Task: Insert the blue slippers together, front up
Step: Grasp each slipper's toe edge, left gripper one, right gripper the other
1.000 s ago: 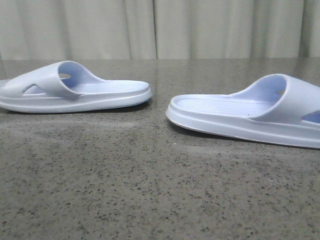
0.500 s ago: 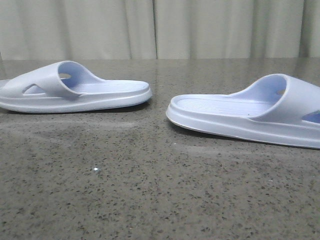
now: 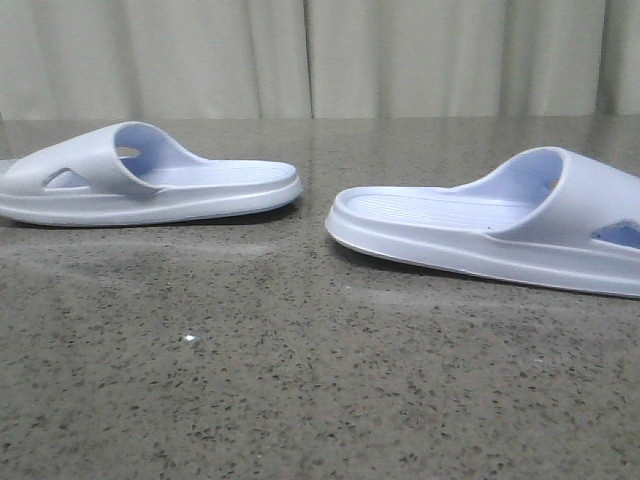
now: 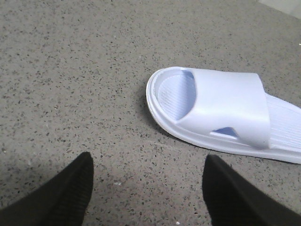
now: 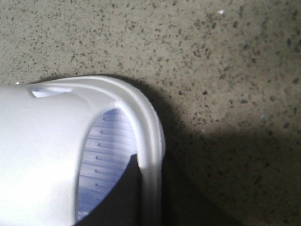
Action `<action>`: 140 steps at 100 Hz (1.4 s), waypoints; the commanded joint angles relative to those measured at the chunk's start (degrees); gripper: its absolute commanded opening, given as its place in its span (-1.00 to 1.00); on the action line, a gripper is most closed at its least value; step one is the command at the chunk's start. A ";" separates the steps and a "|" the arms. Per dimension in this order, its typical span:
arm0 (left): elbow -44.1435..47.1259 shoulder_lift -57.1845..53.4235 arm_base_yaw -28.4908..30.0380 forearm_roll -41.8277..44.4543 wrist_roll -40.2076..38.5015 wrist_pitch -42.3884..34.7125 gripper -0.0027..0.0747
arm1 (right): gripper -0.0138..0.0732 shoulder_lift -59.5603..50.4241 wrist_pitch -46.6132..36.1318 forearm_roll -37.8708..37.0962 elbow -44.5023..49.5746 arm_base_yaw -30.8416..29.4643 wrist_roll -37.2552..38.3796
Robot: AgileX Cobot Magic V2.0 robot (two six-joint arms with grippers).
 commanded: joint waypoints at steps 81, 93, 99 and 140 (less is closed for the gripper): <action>-14.29 36.24 12.35 -58.79 46.09 13.49 0.13 | -0.93 -0.63 1.29 -0.46 -1.15 -0.32 -1.19; -15.53 40.59 12.35 -60.01 47.81 17.66 0.13 | -0.93 -0.63 1.20 -0.46 -1.15 -0.32 -1.19; -16.05 42.37 12.35 -60.63 48.72 18.69 0.13 | -0.93 -0.63 1.05 -0.46 -1.15 -0.32 -1.19; -16.59 44.50 12.35 -60.54 51.07 20.42 -0.89 | -0.93 -0.63 1.05 -0.46 -1.15 -0.32 -1.19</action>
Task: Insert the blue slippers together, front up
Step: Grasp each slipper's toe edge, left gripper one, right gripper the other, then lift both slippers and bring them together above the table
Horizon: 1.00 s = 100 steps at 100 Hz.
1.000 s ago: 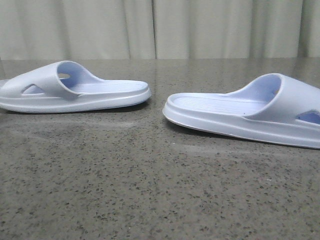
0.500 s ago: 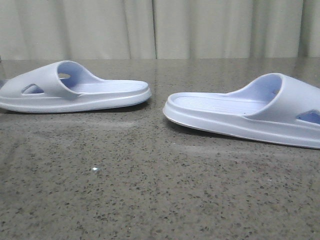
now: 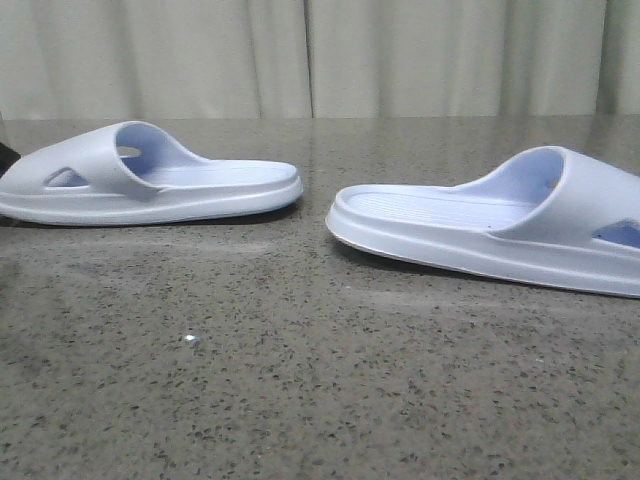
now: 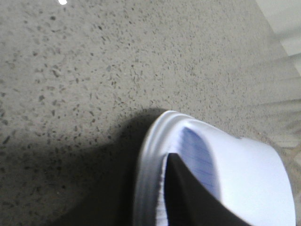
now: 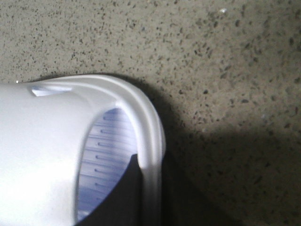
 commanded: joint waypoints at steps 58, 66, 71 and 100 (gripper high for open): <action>-1.49 -11.59 11.65 -1.27 2.19 13.91 -0.89 | -0.93 -2.11 8.41 7.90 -5.50 -0.32 -4.90; -1.49 -13.26 11.82 -2.04 1.99 16.35 -0.89 | -0.93 -2.46 11.31 13.93 -7.25 -0.32 -7.70; -1.49 -13.92 11.82 -2.31 1.94 17.53 -0.89 | -0.93 -2.76 12.64 16.95 -8.50 -0.32 -8.21; -1.37 -15.68 11.82 -0.98 1.55 19.20 -0.89 | -0.93 -3.59 16.38 23.51 -15.61 -0.32 -8.21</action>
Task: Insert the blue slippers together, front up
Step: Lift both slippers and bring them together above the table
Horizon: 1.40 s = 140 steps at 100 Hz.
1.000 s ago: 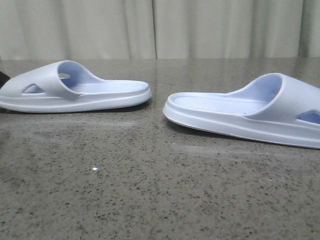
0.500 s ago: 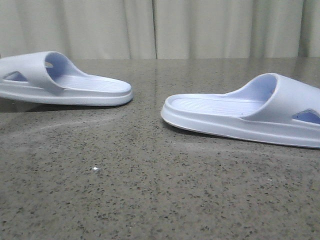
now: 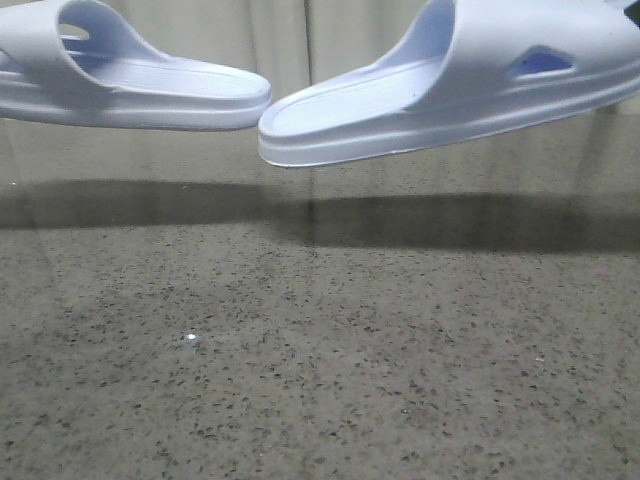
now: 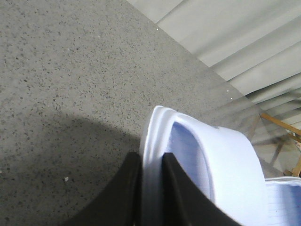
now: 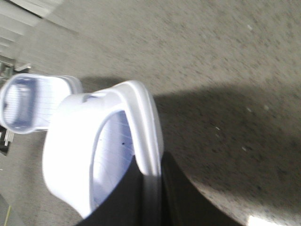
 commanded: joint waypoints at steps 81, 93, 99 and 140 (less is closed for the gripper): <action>-1.37 -1.91 -0.55 -1.26 -2.13 1.57 -0.89 | -0.87 -0.58 6.22 1.95 -10.54 -0.36 1.10; -1.37 -1.91 -1.87 -1.53 -3.17 2.95 -0.89 | -0.87 1.22 6.22 3.76 -10.54 -0.25 1.10; -1.37 -1.91 -2.61 -1.53 -3.38 3.30 -0.89 | -0.87 2.27 6.33 4.76 -10.54 0.31 0.19; -1.37 -1.91 -4.78 -7.03 -4.79 8.95 -0.89 | -0.87 9.02 2.90 8.62 -10.54 5.76 -4.90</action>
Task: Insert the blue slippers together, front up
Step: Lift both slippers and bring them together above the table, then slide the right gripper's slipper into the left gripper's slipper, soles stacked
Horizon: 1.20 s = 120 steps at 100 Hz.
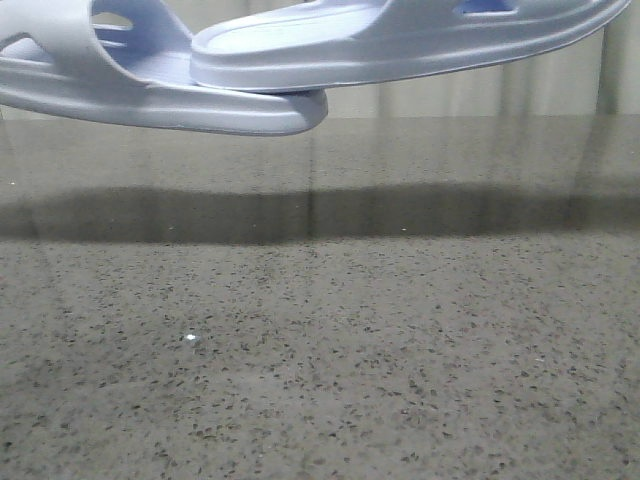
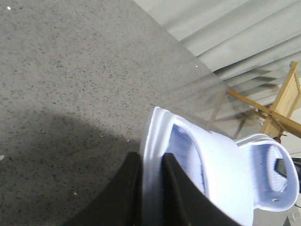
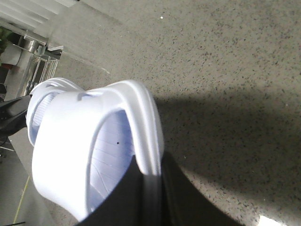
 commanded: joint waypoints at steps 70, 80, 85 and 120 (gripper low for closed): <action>-0.19 -1.68 -10.40 -9.73 -1.18 3.94 -0.89 | -0.87 9.74 -5.06 14.11 -1.84 15.40 -7.94; -0.19 -1.68 -11.34 -9.22 -1.18 2.85 -0.89 | -0.87 11.49 -6.37 14.33 -1.84 17.67 -7.94; -0.19 -1.68 -11.76 -8.95 -1.18 2.34 -0.89 | -0.87 12.20 -6.75 14.64 -1.84 18.56 -7.94; -0.19 -0.27 -14.08 -7.24 -1.05 0.70 -0.89 | -0.87 15.03 -6.52 19.52 -1.84 22.14 -11.87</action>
